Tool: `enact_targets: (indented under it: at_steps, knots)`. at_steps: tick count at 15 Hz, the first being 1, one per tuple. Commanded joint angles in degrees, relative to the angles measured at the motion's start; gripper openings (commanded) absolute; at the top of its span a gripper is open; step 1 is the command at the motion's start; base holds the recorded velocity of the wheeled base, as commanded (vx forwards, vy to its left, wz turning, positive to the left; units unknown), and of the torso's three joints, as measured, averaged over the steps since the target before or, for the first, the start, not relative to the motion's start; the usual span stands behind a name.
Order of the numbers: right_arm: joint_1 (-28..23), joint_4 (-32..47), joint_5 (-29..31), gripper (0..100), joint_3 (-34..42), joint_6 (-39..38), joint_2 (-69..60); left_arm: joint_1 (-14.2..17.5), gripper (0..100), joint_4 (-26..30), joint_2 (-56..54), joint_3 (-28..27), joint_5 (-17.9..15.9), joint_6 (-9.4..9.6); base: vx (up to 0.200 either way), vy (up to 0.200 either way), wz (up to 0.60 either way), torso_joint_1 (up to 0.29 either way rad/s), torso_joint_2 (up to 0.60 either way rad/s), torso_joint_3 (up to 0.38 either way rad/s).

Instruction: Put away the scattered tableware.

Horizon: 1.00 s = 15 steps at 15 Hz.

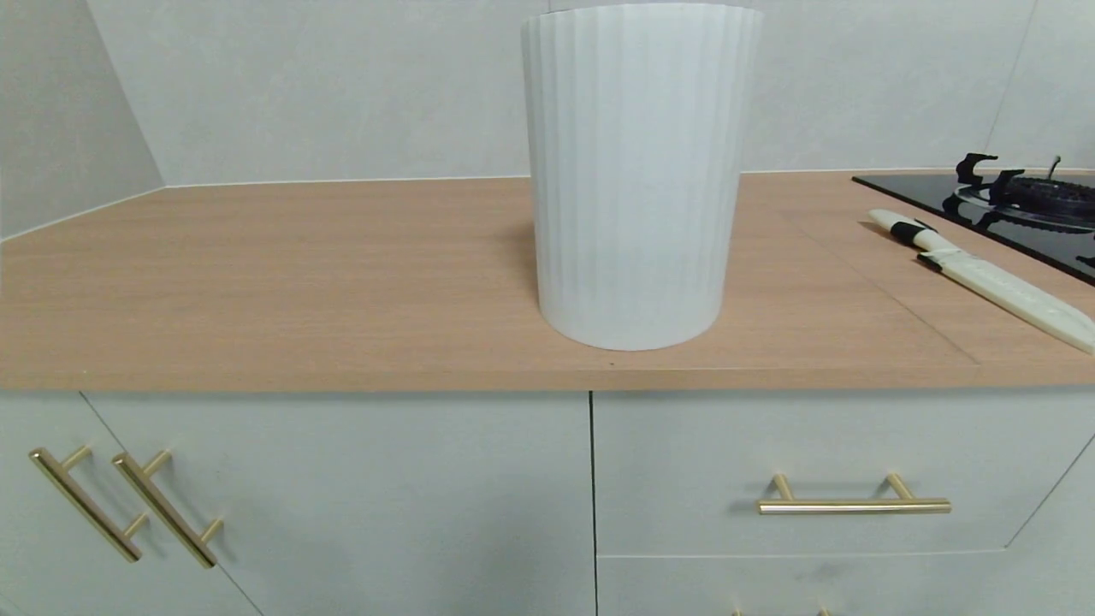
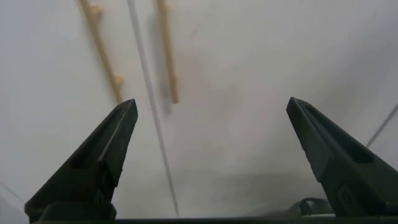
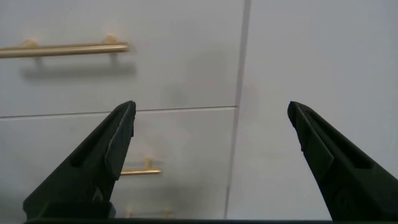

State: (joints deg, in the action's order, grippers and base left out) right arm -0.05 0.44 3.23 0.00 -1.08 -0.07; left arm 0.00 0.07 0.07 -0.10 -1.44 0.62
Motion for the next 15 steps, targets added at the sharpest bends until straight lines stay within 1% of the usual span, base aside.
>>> enact_targets:
  at_steps: [1,15]
  knots:
    - [-0.04,0.00,0.02,100,0.00,0.03,0.07,0.00,100,0.01,0.01,0.01,0.03,-0.01,0.000,0.000,0.00,0.000,0.00,0.000]
    - [-0.04,0.00,-0.15,100,0.00,0.12,0.07,0.00,100,0.01,0.01,0.01,0.03,-0.01,0.000,0.000,0.00,0.000,0.00,0.000]
